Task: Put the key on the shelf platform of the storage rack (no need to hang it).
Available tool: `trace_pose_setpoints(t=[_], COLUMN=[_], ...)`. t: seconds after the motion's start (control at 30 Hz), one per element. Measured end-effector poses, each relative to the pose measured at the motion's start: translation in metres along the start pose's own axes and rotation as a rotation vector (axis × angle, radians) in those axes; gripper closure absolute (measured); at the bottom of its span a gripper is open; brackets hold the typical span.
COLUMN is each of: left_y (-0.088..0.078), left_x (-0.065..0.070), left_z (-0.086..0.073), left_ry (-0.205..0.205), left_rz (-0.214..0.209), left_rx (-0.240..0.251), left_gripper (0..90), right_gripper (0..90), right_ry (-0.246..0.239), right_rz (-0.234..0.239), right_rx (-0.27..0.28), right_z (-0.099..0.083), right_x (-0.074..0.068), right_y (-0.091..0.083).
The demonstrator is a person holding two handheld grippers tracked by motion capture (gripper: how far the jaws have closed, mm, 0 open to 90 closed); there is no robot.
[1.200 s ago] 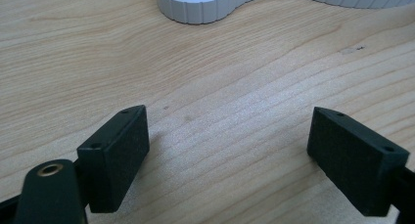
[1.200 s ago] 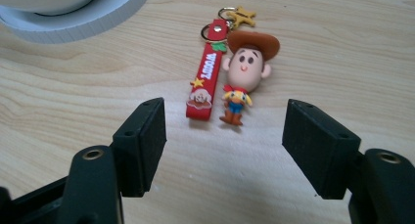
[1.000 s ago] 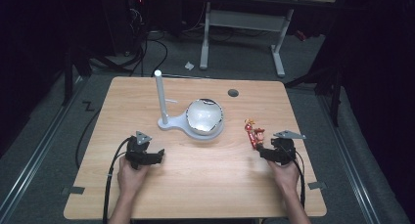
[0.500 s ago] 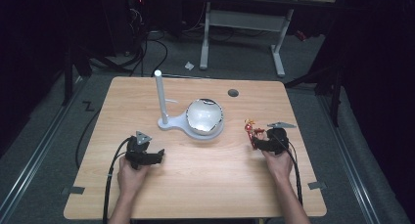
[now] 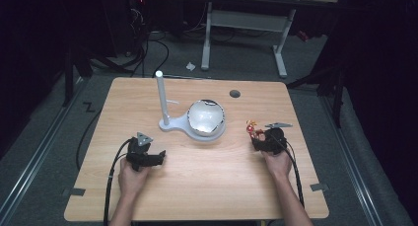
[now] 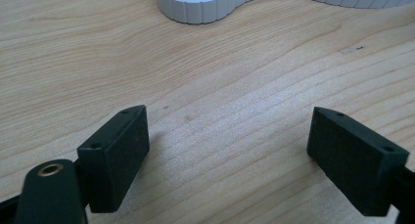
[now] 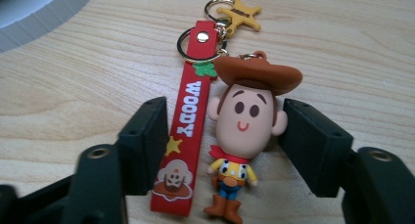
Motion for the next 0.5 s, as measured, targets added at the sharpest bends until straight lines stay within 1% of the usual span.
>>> trace_pose_setpoints(t=[0.1, 0.17, 0.2, 0.27, 0.3, 0.5], left_y=[0.0, 0.0, 0.0, 0.0, 0.0, 0.0], left_x=[0.0, 0.0, 0.0, 0.0, 0.0, 0.0], left_z=[0.0, 0.0, 0.0, 0.0, 0.0, 0.0], left_ry=[0.0, 0.0, 0.0, 0.0, 0.0, 0.0], left_rz=[0.0, 0.0, 0.0, 0.0, 0.0, 0.0], left_rx=[0.0, 0.0, 0.0, 0.0, 0.0, 0.0], left_gripper=[16.1, 16.1, 16.1, 16.1, 16.1, 16.1], right_gripper=[43.7, 45.4, 52.4, 60.9, 61.5, 62.3], right_ry=[-0.044, -0.061, -0.068, -0.091, -0.1, -0.116], right_rz=[-0.021, -0.015, -0.005, 0.005, 0.011, 0.021], right_rx=[0.0, 0.001, 0.005, 0.016, 0.018, 0.027], right_z=[0.0005, 0.0007, 0.0008, 0.001, 0.0012, 0.0013], right_x=[-0.0018, -0.0035, -0.0042, -0.0068, -0.0082, -0.0091], right_y=[0.0008, 0.0005, 0.0003, -0.0008, -0.0009, -0.0009])
Point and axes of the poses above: each handheld gripper's, and its own axes: y roughly forward along the jaws, z roughly out of its top, x roughly to its right, the point moved 9 cm from there along y, roughly forward along the jaws, and after that the axes turned 11 degrees about -y, right-handed, at the moved point
